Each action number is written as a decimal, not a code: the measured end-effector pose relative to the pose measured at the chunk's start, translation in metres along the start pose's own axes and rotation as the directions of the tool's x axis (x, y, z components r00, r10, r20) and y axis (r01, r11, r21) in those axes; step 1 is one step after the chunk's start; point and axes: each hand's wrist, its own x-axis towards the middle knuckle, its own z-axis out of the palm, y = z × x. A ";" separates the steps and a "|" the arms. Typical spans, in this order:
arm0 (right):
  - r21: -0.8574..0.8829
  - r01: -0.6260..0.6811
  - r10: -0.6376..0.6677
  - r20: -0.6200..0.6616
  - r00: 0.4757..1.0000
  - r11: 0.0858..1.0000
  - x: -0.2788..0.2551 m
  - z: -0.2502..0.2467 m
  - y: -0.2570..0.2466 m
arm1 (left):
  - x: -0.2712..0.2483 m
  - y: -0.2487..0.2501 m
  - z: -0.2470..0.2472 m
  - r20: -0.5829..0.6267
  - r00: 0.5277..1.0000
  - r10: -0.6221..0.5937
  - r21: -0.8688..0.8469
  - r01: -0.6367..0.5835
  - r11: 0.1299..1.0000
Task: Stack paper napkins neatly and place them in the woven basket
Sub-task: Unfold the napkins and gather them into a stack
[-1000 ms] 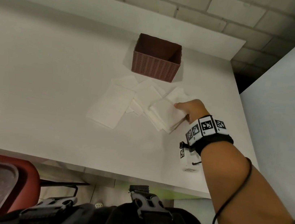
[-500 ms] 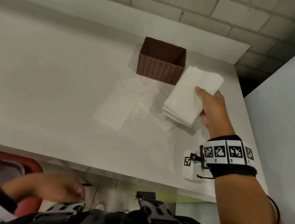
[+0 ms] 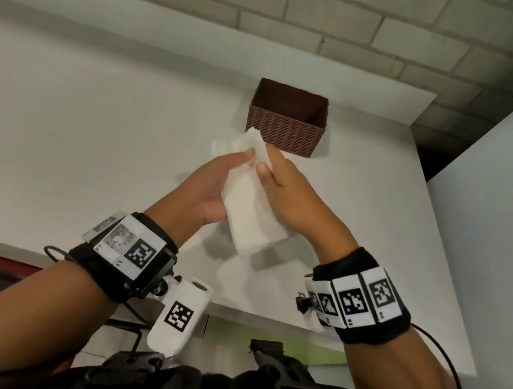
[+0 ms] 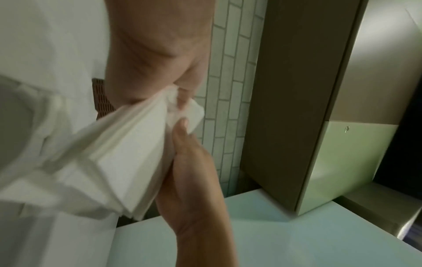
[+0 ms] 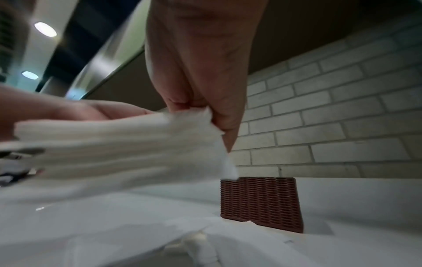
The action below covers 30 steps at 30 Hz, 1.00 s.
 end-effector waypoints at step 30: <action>0.879 -0.159 0.433 -0.060 0.899 0.450 -0.015 0.045 -0.008 | 0.007 0.002 -0.031 -0.176 0.879 0.442 -0.401 -0.475 0.784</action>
